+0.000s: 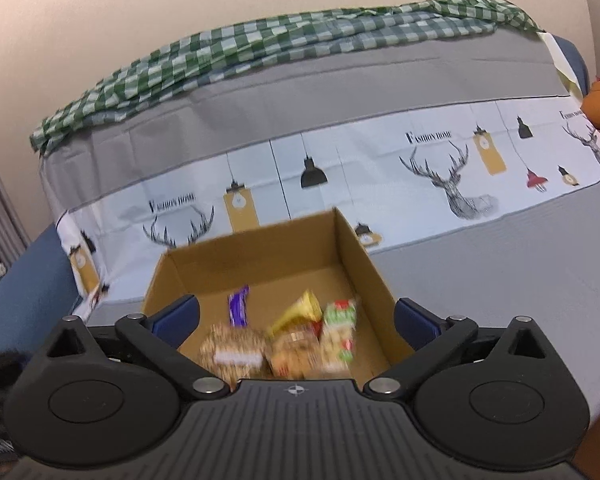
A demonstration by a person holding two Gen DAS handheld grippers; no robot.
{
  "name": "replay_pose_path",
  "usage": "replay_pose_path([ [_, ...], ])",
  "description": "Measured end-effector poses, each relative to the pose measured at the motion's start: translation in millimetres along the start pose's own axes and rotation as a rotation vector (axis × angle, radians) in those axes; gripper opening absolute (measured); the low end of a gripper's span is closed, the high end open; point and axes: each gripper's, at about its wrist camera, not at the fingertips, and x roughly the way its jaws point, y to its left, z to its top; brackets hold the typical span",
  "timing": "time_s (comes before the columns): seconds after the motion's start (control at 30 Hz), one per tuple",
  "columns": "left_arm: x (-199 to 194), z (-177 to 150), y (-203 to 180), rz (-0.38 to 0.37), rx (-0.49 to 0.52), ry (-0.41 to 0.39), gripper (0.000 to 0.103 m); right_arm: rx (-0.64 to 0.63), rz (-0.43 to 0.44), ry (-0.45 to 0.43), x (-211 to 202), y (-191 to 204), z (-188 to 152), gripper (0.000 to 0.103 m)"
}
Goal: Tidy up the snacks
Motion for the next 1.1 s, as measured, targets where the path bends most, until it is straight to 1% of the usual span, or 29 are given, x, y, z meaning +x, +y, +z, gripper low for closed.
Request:
replay_pose_path([
  [0.03,-4.4,-4.8,-3.6,0.013,-0.005,0.011,0.096,-0.008,-0.002,0.009,-4.8,-1.8,-6.2,0.102],
  [0.13,-8.6,-24.4,-13.5,0.069,-0.036,0.045,0.096,-0.016,-0.015,0.037,-12.7,-8.1,-25.5,0.102],
  [0.2,-5.6,-38.3,-16.0,0.108,-0.074,0.061,0.103,0.003,-0.031,0.055,-13.4,-13.0,-36.7,0.102],
  [0.27,0.2,-51.4,-14.3,0.13,-0.099,0.082,0.103,0.012,-0.031,0.075,-11.5,-14.2,-44.4,0.102],
  [0.33,11.3,-62.8,-12.4,0.146,-0.08,0.117,0.103,-0.035,-0.035,0.076,-8.4,-9.8,-48.2,0.102],
  [0.4,24.7,-67.3,-8.8,0.147,-0.054,0.165,0.103,-0.075,-0.05,0.083,-3.2,-6.3,-52.0,0.102],
  [0.47,33.6,-67.3,-1.7,0.14,-0.071,0.178,0.103,-0.073,-0.047,0.103,2.5,-7.3,-53.1,0.102],
  [0.6,38.4,-65.8,5.9,0.118,-0.117,0.174,0.103,-0.076,-0.047,0.114,9.0,-6.8,-54.1,0.102],
  [0.7,39.6,-65.1,4.3,0.128,-0.118,0.171,0.103,-0.098,-0.053,0.117,11.8,-3.5,-55.3,0.102],
  [1.1,38.6,-64.0,5.7,0.124,-0.141,0.161,0.103,-0.161,-0.049,0.113,14.1,8.4,-59.7,0.102],
])
